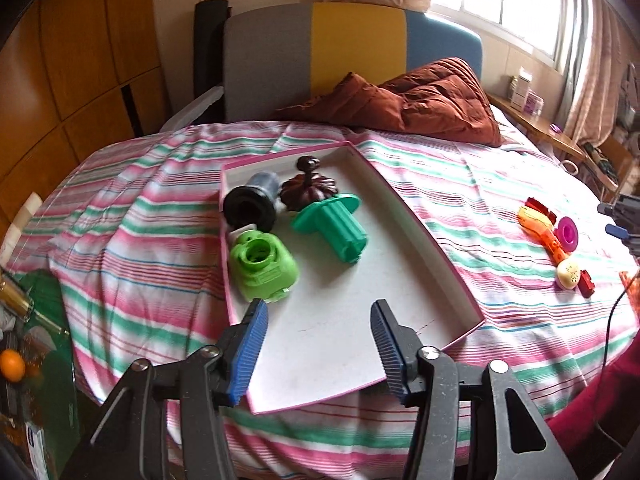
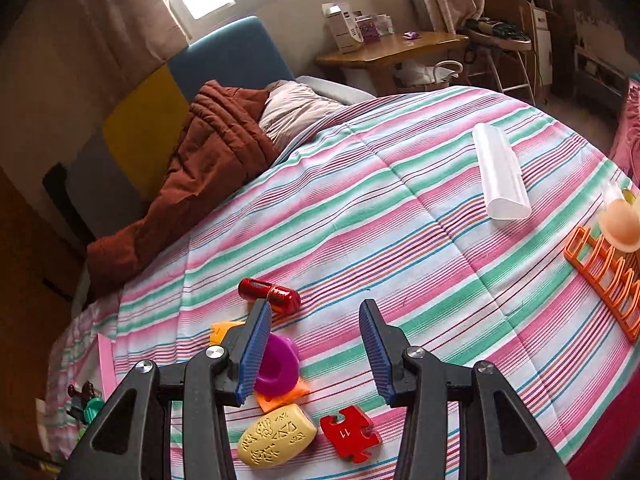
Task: Organize rigid objects
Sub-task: 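Move both tools toward the remaining toy pile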
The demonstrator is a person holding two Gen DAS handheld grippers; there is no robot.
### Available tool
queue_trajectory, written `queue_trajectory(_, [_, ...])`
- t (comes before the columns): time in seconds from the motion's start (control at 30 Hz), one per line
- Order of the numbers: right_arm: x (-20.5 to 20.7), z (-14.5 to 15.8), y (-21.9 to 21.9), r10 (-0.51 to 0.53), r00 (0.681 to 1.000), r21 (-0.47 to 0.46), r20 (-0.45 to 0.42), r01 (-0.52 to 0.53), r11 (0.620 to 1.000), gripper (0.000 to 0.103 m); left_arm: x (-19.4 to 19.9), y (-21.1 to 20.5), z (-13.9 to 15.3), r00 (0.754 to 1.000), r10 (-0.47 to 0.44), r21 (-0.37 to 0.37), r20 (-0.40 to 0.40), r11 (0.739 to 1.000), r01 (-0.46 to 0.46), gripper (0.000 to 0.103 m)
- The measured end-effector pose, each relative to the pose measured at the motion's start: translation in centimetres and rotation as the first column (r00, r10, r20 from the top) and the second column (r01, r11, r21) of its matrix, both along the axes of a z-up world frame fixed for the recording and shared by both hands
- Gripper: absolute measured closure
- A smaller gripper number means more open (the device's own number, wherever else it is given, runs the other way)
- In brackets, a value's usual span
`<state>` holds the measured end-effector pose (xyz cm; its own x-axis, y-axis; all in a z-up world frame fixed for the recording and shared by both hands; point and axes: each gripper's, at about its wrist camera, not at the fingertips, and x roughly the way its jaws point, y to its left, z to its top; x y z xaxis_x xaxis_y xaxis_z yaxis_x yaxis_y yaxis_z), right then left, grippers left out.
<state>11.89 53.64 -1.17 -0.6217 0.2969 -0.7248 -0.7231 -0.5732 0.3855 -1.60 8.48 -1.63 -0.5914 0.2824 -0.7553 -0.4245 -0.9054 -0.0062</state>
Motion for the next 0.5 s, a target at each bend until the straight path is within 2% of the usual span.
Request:
queue_trajectory(0.3, [0.9,0.0,0.5,-0.009,0.996,-0.077,-0.090,0.002,0.997,0.057,0.7,5.4,0.6,0.991,-0.134,-0.006,-0.009,0.991,0.134,0.044])
queue_trajectory(0.5, [1.0,-0.7,1.1,-0.025,0.994,-0.142,-0.110,0.009,0.990,0.055,1.3,9.2,0.0,0.974,-0.224,-0.011,0.025,0.974,0.225,0.044])
